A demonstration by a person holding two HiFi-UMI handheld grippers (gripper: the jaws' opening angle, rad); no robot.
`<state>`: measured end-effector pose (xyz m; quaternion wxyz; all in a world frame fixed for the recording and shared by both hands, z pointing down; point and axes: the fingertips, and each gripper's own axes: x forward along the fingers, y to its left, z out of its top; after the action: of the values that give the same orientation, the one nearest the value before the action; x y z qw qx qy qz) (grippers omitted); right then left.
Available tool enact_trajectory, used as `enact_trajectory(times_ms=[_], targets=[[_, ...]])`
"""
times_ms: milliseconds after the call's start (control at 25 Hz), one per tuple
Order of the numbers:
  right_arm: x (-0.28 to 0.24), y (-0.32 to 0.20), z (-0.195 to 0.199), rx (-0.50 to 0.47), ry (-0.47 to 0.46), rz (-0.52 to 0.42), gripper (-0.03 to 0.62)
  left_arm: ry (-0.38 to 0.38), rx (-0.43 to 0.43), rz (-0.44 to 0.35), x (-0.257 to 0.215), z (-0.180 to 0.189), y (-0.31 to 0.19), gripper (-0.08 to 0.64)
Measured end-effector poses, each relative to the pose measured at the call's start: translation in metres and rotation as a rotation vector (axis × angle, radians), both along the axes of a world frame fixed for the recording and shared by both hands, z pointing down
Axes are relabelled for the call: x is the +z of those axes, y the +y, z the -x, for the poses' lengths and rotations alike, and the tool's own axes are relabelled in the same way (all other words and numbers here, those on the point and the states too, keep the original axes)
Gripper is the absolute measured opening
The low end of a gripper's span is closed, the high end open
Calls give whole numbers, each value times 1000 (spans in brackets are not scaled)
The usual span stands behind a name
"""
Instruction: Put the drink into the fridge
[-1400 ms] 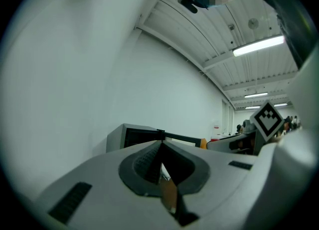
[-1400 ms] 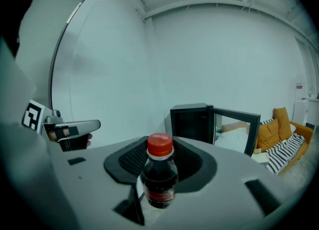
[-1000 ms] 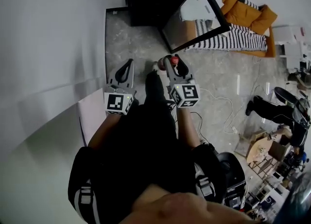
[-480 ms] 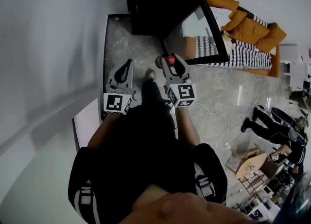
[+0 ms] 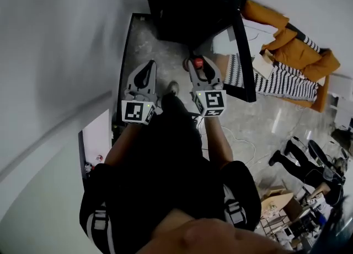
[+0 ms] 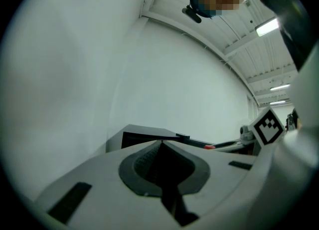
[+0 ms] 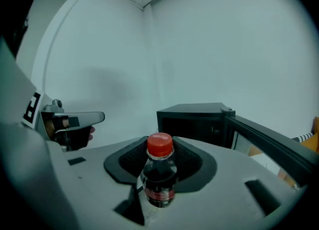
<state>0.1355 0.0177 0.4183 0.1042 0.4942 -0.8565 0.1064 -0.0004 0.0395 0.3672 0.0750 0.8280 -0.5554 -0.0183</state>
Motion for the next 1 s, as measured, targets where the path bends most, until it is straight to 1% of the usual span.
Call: enact_trajectory(times_ms=[80, 200, 360, 440, 560, 760, 1000], targets=[[5, -16, -5, -10, 6, 6, 143, -11, -14, -5, -1, -3, -11, 5], [14, -34, -10, -15, 11, 33, 143, -29, -12, 4, 3, -9, -19, 5], [27, -59, -11, -9, 9, 39, 143, -21, -15, 18, 11, -12, -39, 5], [31, -67, -9, -4, 8, 32, 143, -35, 3, 27, 16, -12, -45, 5], [40, -79, -8, 10, 12, 47, 143, -66, 48, 54, 28, -10, -57, 5], [54, -106, -3, 38, 26, 57, 143, -55, 81, 40, 32, -5, -94, 5], [66, -140, 6, 66, 41, 42, 143, -46, 114, 43, 39, 5, -127, 5]])
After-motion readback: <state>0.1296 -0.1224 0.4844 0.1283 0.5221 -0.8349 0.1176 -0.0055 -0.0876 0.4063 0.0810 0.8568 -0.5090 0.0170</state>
